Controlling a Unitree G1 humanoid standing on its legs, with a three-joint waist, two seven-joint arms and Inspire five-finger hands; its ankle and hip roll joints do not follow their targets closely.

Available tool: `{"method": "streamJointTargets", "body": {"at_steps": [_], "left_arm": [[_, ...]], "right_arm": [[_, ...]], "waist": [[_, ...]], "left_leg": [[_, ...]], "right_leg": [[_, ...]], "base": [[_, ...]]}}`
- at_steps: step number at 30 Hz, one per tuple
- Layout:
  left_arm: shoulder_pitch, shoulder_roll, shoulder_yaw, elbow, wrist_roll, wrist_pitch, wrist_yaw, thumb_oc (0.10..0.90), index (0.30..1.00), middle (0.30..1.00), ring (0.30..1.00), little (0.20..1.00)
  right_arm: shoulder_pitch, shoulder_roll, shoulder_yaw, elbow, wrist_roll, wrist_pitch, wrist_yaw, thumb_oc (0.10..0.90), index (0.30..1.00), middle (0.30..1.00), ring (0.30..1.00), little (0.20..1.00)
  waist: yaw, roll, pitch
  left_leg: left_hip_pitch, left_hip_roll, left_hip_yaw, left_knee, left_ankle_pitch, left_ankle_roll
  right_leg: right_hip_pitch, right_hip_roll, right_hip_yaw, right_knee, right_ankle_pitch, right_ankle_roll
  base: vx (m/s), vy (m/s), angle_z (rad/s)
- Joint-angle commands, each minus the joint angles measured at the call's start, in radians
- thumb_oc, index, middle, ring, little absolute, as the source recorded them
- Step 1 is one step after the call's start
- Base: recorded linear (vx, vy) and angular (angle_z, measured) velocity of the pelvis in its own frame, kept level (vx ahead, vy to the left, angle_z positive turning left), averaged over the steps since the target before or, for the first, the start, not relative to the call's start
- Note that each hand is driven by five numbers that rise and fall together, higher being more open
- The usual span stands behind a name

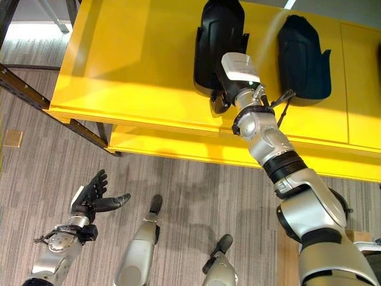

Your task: Move parts from the plastic box to the shelf.

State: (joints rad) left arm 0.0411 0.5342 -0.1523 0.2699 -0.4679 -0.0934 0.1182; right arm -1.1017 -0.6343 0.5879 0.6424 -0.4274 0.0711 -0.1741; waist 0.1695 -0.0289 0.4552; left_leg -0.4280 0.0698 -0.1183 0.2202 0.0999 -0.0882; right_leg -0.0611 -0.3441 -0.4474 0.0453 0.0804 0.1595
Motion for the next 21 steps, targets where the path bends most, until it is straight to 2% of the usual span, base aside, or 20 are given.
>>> {"method": "streamJointTargets", "body": {"at_steps": [1, 2, 3, 10, 21], "left_arm": [[0.02, 0.021, -0.022, -0.035, -0.031, -0.088, 0.002, 0.9, 1.0, 1.0, 1.0, 1.0], [0.019, 0.021, -0.02, -0.034, -0.03, -0.088, 0.003, 0.9, 1.0, 1.0, 1.0, 1.0], [0.018, 0.022, -0.018, -0.034, -0.03, -0.088, 0.004, 0.9, 1.0, 1.0, 1.0, 1.0], [0.02, 0.025, -0.009, -0.031, -0.031, -0.087, 0.006, 0.9, 1.0, 1.0, 1.0, 1.0], [0.021, 0.011, 0.023, -0.018, -0.008, -0.07, 0.021, 0.9, 1.0, 1.0, 1.0, 1.0]], "right_arm": [[-0.18, -0.059, 0.026, 0.012, 0.005, -0.034, -0.092, 0.4, 0.3, 0.3, 0.3, 0.3], [-0.179, -0.056, 0.028, 0.006, 0.006, -0.035, -0.091, 0.8, 0.86, 0.86, 0.86, 0.86], [-0.18, -0.054, 0.03, 0.005, 0.009, -0.037, -0.086, 0.9, 1.0, 1.0, 1.0, 1.0], [-0.203, -0.066, 0.047, -0.052, -0.01, -0.042, -0.076, 0.9, 1.0, 1.0, 1.0, 1.0], [-0.179, -0.153, 0.001, -0.399, -0.076, -0.076, -0.049, 0.9, 1.0, 1.0, 1.0, 1.0]], "waist": [[0.017, 0.01, -0.072], [0.016, 0.009, -0.071], [0.016, 0.008, -0.071], [0.014, -0.002, -0.078], [-0.005, -0.021, -0.089]], "left_leg": [[0.117, 0.01, 0.073, -0.092, -0.035, 0.055], [0.119, 0.011, 0.073, -0.092, -0.036, 0.056], [0.12, 0.011, 0.073, -0.093, -0.036, 0.056], [0.121, 0.009, 0.073, -0.095, -0.038, 0.059], [0.128, 0.014, 0.081, -0.094, -0.044, 0.06]], "right_leg": [[-0.095, -0.012, 0.036, 0.171, -0.039, -0.003], [-0.095, -0.013, 0.036, 0.172, -0.037, -0.003], [-0.095, -0.013, 0.036, 0.171, -0.037, -0.003], [-0.097, -0.014, 0.036, 0.173, -0.033, -0.001], [-0.104, -0.011, 0.051, 0.181, -0.034, -0.002]], "base": [[0.0, 0.0, 0.0], [0.0, 0.0, 0.0], [0.0, 0.0, 0.0], [0.0, 0.0, 0.0], [0.0, 0.0, -0.01]]}}
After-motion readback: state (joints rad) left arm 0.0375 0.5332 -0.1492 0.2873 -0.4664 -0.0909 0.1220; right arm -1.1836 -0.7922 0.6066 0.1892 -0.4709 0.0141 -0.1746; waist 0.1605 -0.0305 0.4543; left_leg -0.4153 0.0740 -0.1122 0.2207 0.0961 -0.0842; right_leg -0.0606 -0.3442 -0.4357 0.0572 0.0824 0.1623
